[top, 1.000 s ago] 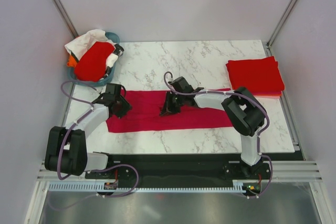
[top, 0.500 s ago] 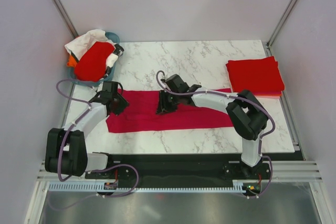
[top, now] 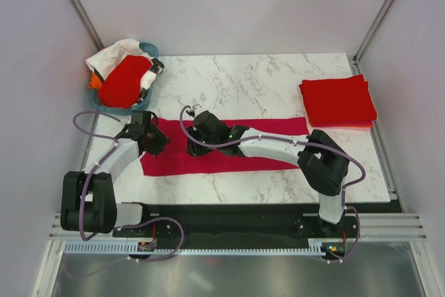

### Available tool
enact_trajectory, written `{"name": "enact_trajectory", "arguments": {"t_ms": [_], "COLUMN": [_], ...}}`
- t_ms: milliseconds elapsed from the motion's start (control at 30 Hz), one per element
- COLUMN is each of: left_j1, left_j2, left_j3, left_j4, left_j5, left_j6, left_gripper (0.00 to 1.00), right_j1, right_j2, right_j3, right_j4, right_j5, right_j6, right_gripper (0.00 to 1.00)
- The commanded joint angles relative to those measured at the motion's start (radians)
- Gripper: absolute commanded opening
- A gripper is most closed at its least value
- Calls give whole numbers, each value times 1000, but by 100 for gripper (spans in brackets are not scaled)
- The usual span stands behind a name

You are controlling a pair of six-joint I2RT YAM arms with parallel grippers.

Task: Fold and stack the t-shirts
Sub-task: Fold the tshirt

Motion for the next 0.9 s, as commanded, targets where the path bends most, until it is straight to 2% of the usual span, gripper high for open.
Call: {"name": "enact_trajectory", "arguments": {"t_ms": [0,67,100,200,300,433,567,667,867], "left_j1": [3,3,3,3,3,3,3,3,3], "left_j2": [-50,-58,-64,-84,-133,-188,-176,-165,-171], "left_j3": [-45,-57,-69,-95,-129,-161,-169,-178,-204], "left_j4": [43,57,63,74,81,89,107,140,160], "left_j5": [52,69,74,80,58,31,57,92,38], "left_j6": [7,7,7,-1,-14,-21,-14,16,15], "left_gripper": [47,47,47,46,46,46,43,41,40], "right_j1": [-22,-37,-55,-86,-100,-111,-123,-124,-124], "right_j2": [17,28,45,75,150,232,318,350,425], "right_j3": [36,37,50,79,166,243,309,327,353], "right_j4": [92,138,152,163,143,103,94,96,132], "right_j5": [73,35,-18,-69,-105,-140,-215,-243,-336], "right_j6": [8,27,47,76,84,76,75,71,78], "right_gripper": [36,31,23,6,0,0,0,0,0]}}
